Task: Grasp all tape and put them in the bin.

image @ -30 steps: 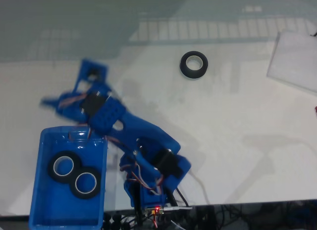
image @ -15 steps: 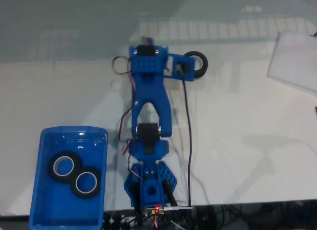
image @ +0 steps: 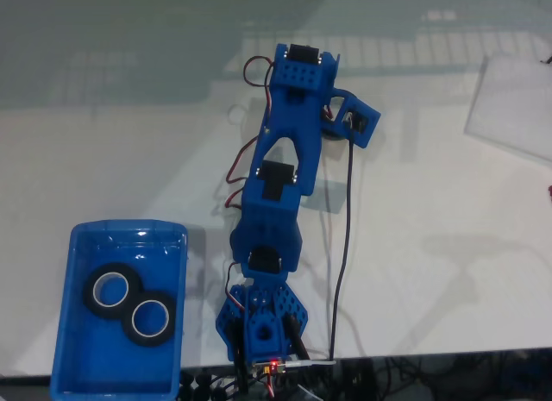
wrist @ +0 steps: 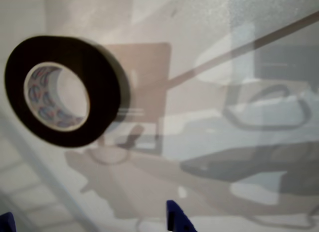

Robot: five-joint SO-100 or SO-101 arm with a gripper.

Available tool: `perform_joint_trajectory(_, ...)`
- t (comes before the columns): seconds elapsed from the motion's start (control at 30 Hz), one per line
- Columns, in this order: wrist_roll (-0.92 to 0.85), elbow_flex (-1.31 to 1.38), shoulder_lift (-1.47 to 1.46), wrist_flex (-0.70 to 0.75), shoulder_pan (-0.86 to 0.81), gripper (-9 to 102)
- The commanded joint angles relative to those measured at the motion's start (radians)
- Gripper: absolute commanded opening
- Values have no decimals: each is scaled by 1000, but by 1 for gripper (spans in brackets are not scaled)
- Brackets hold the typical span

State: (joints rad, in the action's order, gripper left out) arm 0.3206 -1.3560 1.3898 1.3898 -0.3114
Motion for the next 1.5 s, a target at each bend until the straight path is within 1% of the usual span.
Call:
perform_joint_trajectory(0.0, 8, 98, -31, 26, -15, 39)
perform_joint_trajectory(0.2, 32, 209, -147, 78, -49, 37)
perform_joint_trajectory(0.5, 77, 310, -287, 106, -81, 37)
perform_joint_trajectory(0.9, 77, 535, -491, 183, -104, 35)
perform_joint_trajectory(1.23, 77, 736, -664, 276, -100, 26)
perform_joint_trajectory(1.47, 74, 792, -712, 301, -94, 12)
